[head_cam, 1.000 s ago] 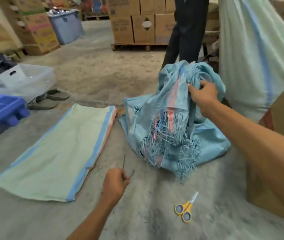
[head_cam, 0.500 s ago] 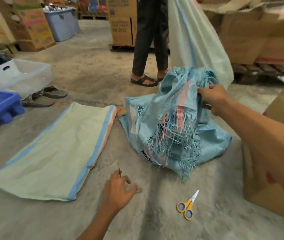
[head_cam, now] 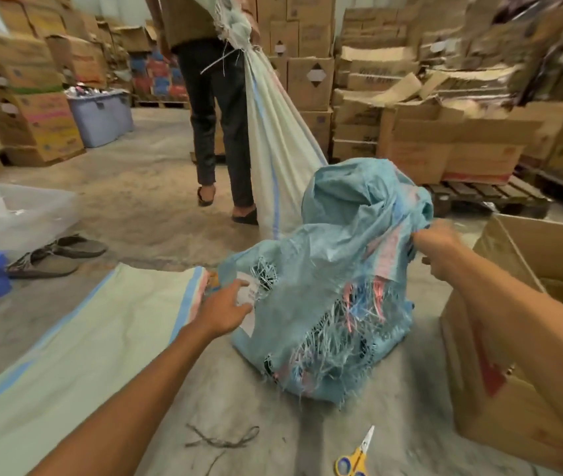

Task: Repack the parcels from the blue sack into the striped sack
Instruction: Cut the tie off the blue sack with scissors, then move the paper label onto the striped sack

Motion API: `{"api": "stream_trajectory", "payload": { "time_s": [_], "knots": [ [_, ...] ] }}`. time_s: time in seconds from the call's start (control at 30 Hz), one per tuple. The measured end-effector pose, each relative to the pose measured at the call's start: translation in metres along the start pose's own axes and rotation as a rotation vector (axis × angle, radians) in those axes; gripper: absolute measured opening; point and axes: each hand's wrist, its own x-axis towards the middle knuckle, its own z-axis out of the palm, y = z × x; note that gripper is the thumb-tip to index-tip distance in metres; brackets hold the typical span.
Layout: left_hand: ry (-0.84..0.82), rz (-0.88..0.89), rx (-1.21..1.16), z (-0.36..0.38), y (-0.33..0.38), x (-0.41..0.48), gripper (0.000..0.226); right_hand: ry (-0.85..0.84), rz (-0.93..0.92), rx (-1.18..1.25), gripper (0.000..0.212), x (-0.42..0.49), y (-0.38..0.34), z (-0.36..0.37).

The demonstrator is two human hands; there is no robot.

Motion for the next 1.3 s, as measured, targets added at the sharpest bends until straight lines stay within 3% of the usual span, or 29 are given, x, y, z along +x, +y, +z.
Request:
{"api": "stream_trajectory", "payload": {
  "time_s": [0.1,0.17,0.23,0.3,0.4,0.5,0.6,0.7,0.77,0.83,0.9,1.0,1.1,1.17,1.3],
  "knots": [
    [-0.198,0.006,-0.007,0.015,0.022,0.02,0.056,0.286,-0.025,-0.322,0.057,0.019,0.01,0.004],
    [-0.284,0.031,0.006,0.041,0.023,0.026,0.062,0.397,-0.29,-0.486,0.049,-0.019,-0.004,0.016],
    [-0.303,0.07,-0.007,0.066,0.02,0.03,0.064,0.314,-0.685,-0.519,0.037,-0.05,-0.01,0.038],
    [-0.275,0.091,-0.056,0.084,0.019,0.03,0.059,0.051,-0.812,-0.557,0.026,-0.066,-0.004,0.066],
    [-0.07,0.081,-0.028,0.099,0.006,0.031,0.046,-0.308,-0.662,-0.856,0.039,-0.075,0.03,0.128],
    [0.174,0.006,0.044,0.1,-0.02,0.035,0.045,-0.488,-0.429,-1.087,0.079,-0.081,0.081,0.177],
    [0.21,-0.15,-0.006,0.097,-0.062,0.057,0.044,-0.473,-0.352,-1.211,0.115,-0.074,0.123,0.206],
    [0.06,-0.221,-0.036,0.114,-0.129,0.105,0.049,-0.378,-0.413,-1.345,0.14,-0.068,0.149,0.224],
    [-0.026,-0.255,-0.103,0.12,-0.152,0.123,0.053,-0.278,-0.518,-1.406,0.135,-0.063,0.163,0.235],
    [-0.075,-0.27,-0.145,0.12,-0.149,0.125,0.041,-0.226,-0.634,-1.38,0.128,-0.058,0.176,0.244],
    [-0.015,-0.271,-0.167,0.126,-0.144,0.128,0.029,-0.188,-0.767,-1.266,0.13,-0.052,0.185,0.245],
    [0.148,-0.358,-0.283,0.135,-0.138,0.131,0.041,-0.291,-0.867,-1.199,0.132,-0.041,0.203,0.236],
    [0.21,-0.411,-0.409,0.136,-0.141,0.133,0.035,-0.41,-0.763,-1.269,0.121,-0.039,0.221,0.228],
    [0.262,-0.447,-0.521,0.134,-0.146,0.13,0.026,-0.416,-0.797,-1.28,0.103,-0.044,0.226,0.228],
    [0.285,-0.513,-0.677,0.13,-0.153,0.114,0.014,-0.641,-0.644,-1.055,0.061,-0.04,0.248,0.222]
  ]
}}
